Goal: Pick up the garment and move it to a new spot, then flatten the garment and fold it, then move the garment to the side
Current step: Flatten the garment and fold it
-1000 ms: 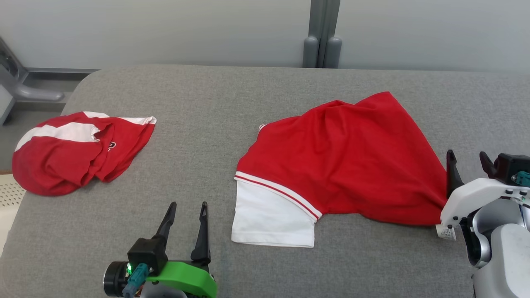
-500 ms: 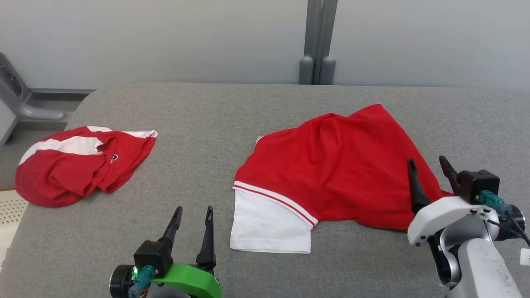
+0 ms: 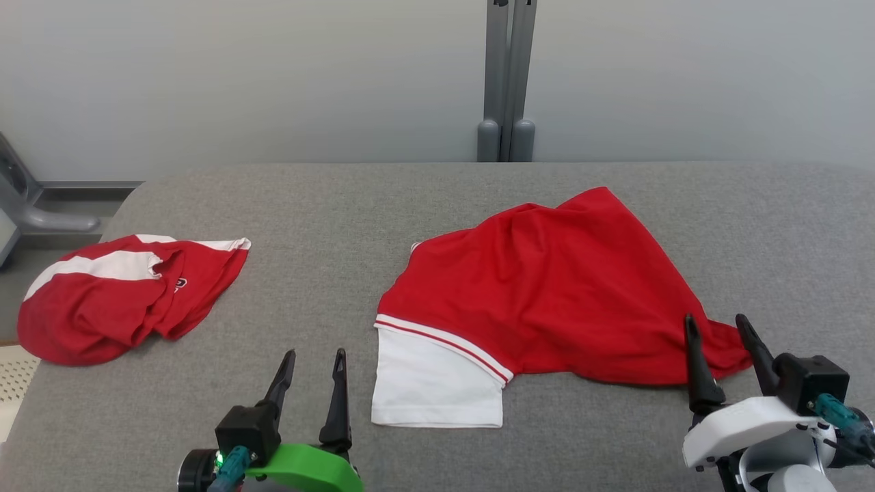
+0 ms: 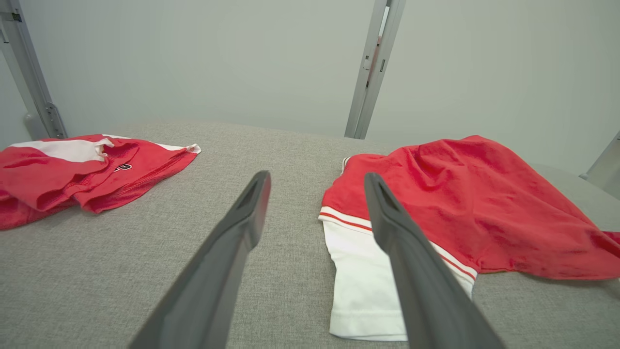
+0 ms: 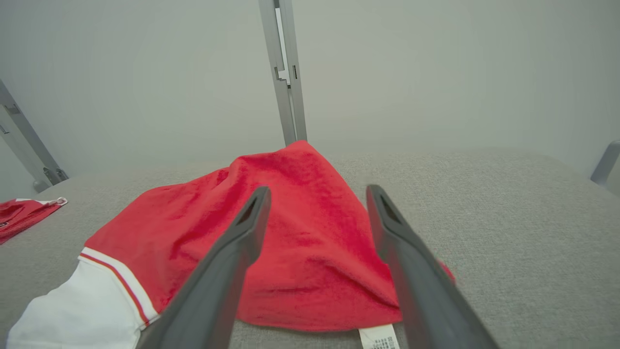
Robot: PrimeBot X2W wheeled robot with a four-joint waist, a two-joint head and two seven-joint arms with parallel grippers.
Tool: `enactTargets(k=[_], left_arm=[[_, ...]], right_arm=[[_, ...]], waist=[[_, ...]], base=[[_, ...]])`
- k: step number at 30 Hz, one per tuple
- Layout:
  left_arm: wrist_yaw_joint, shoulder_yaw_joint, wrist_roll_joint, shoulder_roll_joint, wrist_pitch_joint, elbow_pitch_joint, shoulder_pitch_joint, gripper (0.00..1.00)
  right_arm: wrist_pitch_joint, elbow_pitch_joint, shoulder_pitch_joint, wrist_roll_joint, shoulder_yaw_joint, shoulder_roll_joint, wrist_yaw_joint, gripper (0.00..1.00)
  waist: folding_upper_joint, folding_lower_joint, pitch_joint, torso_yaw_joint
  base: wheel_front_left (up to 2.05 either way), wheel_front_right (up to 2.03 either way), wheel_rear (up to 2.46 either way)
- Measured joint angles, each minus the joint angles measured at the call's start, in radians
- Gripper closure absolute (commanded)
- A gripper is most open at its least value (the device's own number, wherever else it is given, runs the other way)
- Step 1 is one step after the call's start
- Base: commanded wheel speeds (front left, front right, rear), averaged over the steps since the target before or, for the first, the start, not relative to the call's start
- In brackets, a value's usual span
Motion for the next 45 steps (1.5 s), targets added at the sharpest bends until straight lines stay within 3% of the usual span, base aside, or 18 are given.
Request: enactTargets(k=[18, 31, 38, 39, 40, 41, 43, 44, 45], left_arm=[[-0.005, -0.012, 0.000, 0.000, 0.000, 0.031, 0.006, 0.00], [-0.015, -0.087, -0.099, 0.000, 0.163, 0.312, -0.081, 0.00], [0.007, -0.103, -0.163, 0.000, 0.171, 0.410, -0.132, 0.00], [0.004, -0.109, -0.166, 0.000, 0.169, 0.422, -0.140, 0.04], [0.002, -0.114, -0.170, 0.000, 0.162, 0.431, -0.147, 0.16], [-0.002, -0.118, -0.175, 0.000, 0.156, 0.440, -0.157, 0.50], [-0.014, -0.131, -0.192, 0.000, 0.144, 0.453, -0.173, 0.75], [-0.018, -0.138, -0.199, 0.000, 0.138, 0.457, -0.179, 0.96], [-0.019, -0.147, -0.207, 0.000, 0.129, 0.463, -0.187, 1.00]], right_arm=[[-0.024, 0.029, 0.012, 0.021, 0.030, 0.000, 0.000, 0.00], [-0.004, 0.036, -0.008, 0.022, 0.028, 0.001, 0.000, 0.00], [0.016, 0.058, -0.009, 0.000, -0.018, 0.000, 0.000, 0.00], [0.020, 0.065, -0.009, -0.012, -0.029, 0.000, 0.000, 0.00], [0.024, 0.072, -0.010, -0.015, -0.039, 0.001, 0.000, 0.00], [0.030, 0.081, -0.013, -0.015, -0.050, 0.000, 0.000, 0.00], [0.038, 0.108, -0.026, -0.021, -0.074, 0.000, 0.000, 0.00], [0.041, 0.121, -0.033, -0.022, -0.085, 0.000, 0.000, 0.00], [0.045, 0.142, -0.043, -0.022, -0.100, 0.000, 0.000, 0.00]], waist=[[0.0000, 0.0000, 0.007, 0.003], [0.0000, 0.0000, 0.037, -0.065], [0.0000, 0.0000, 0.067, -0.117], [0.0000, 0.0000, 0.074, -0.121], [0.0000, 0.0000, 0.080, -0.124], [0.0000, 0.0000, 0.086, -0.127], [0.0000, 0.0000, 0.097, -0.130], [0.0000, 0.0000, 0.102, -0.129], [0.0000, 0.0000, 0.106, -0.128]], base=[[0.00, 0.00, 0.00], [0.00, 0.00, 0.00], [0.00, 0.00, 0.00], [0.00, 0.00, 0.00], [0.00, 0.00, 0.00], [0.00, 0.00, 0.00], [0.00, 0.00, 0.00], [0.00, 0.00, 0.00], [0.00, 0.00, 0.00]])
